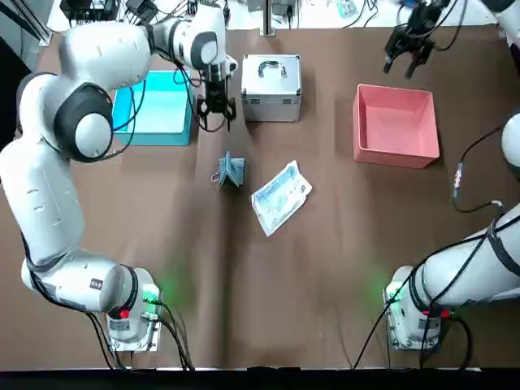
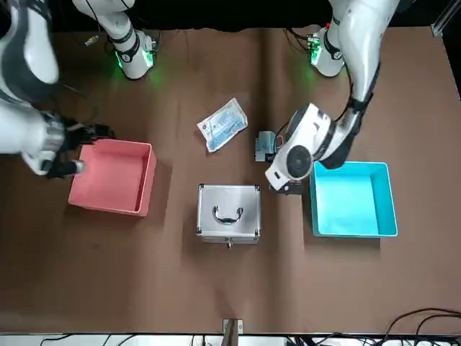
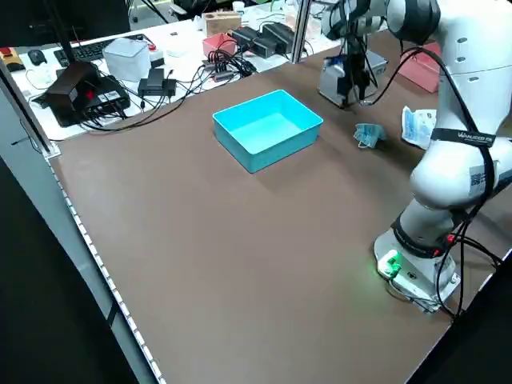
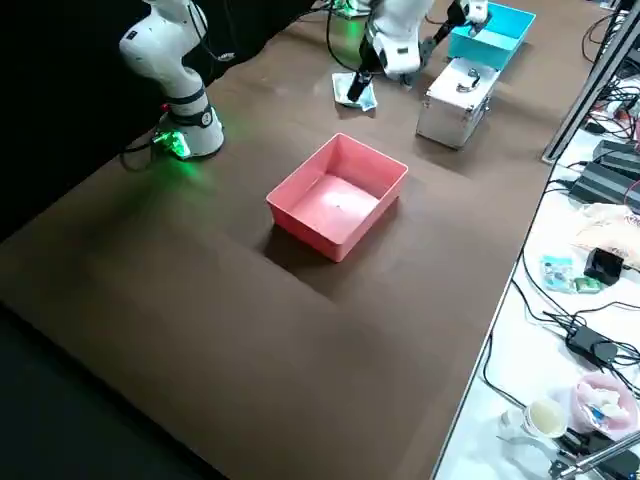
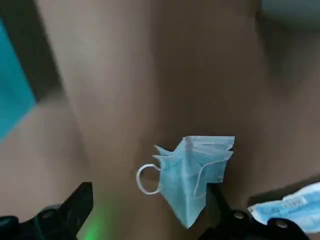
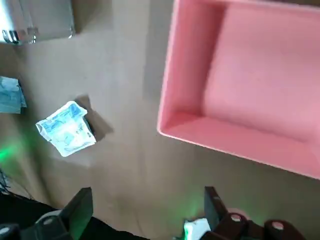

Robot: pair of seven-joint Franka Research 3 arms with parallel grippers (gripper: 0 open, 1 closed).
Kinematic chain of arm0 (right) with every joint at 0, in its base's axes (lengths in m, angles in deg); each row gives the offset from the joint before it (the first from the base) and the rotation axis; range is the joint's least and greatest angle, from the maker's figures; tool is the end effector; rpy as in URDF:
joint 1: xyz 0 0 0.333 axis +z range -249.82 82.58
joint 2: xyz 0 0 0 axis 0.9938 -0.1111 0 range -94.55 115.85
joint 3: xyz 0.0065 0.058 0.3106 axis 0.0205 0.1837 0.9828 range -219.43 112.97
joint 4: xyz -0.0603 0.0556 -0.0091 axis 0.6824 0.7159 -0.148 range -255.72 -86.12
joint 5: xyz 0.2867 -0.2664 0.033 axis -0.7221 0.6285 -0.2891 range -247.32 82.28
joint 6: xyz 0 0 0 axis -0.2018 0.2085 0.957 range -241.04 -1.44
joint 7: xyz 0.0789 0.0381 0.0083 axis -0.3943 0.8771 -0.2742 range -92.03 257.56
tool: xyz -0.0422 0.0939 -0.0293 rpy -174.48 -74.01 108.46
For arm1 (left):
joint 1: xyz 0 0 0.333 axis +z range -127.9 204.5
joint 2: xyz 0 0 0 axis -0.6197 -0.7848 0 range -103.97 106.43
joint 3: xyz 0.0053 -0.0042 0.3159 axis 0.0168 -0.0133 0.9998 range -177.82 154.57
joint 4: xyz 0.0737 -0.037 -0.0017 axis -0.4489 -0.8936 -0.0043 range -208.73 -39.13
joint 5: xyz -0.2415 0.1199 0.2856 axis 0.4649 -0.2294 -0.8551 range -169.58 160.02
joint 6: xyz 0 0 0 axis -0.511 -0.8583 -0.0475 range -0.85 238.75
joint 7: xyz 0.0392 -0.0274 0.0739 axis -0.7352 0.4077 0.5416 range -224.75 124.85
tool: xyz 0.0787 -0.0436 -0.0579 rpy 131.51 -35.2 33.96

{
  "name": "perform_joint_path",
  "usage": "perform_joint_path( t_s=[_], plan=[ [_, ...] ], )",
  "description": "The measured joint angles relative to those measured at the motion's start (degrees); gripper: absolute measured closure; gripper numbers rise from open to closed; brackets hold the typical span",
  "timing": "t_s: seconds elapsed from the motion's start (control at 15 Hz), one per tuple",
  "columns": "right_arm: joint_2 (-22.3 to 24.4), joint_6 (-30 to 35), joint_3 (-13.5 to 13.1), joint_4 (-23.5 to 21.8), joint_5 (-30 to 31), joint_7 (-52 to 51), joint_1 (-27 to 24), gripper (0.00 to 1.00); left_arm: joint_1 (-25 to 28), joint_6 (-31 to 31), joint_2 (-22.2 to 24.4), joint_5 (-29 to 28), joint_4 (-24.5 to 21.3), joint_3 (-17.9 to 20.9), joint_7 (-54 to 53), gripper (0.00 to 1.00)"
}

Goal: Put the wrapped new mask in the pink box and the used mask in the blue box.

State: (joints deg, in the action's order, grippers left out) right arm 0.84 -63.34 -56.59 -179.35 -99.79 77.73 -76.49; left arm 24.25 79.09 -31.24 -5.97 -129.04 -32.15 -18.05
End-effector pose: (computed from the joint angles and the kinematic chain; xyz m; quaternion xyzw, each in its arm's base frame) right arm 0.5626 0.0718 0.4502 -0.9691 -0.0521 0.1922 0.1456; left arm 0.5296 -0.3392 0.2631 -0.9777 0.0200 0.2070 0.0299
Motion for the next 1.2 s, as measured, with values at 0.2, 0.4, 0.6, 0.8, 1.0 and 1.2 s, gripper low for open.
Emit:
perform_joint_path(
  t_s=[0.2,0.4,0.6,0.8,1.0,1.2],
  plan=[
    [-2.6,-7.5,0.3,-5.4,-4.3,-0.2,5.2,0.02,-1.5,5.7,-0.9,0.0,-5.4,-0.2,2.1,0.01],
    [-5.0,-10.1,0.4,-8.9,-8.9,-3.2,9.0,0.05,-2.8,11.7,-0.9,0.0,-10.4,-0.3,4.6,0.02],
    [-6.4,-14.8,0.4,-12.9,-14.4,-6.8,12.1,0.07,-3.9,13.6,-0.9,0.0,-12.4,-0.3,6.9,0.15],
    [-8.4,-20.3,0.4,-16.3,-19.7,-9.2,16.5,0.08,-3.9,13.6,-0.8,0.0,-12.5,-0.3,7.8,0.45],
    [-11.8,-22.9,0.4,-16.9,-21.4,-9.3,21.2,0.10,-4.1,13.6,-0.8,0.0,-12.6,-0.3,9.1,0.74],
    [-15.0,-27.7,0.4,-16.9,-24.5,-9.6,25.5,0.11,-4.0,13.6,-0.6,0.0,-12.6,-0.3,9.5,0.95]
  ],
)
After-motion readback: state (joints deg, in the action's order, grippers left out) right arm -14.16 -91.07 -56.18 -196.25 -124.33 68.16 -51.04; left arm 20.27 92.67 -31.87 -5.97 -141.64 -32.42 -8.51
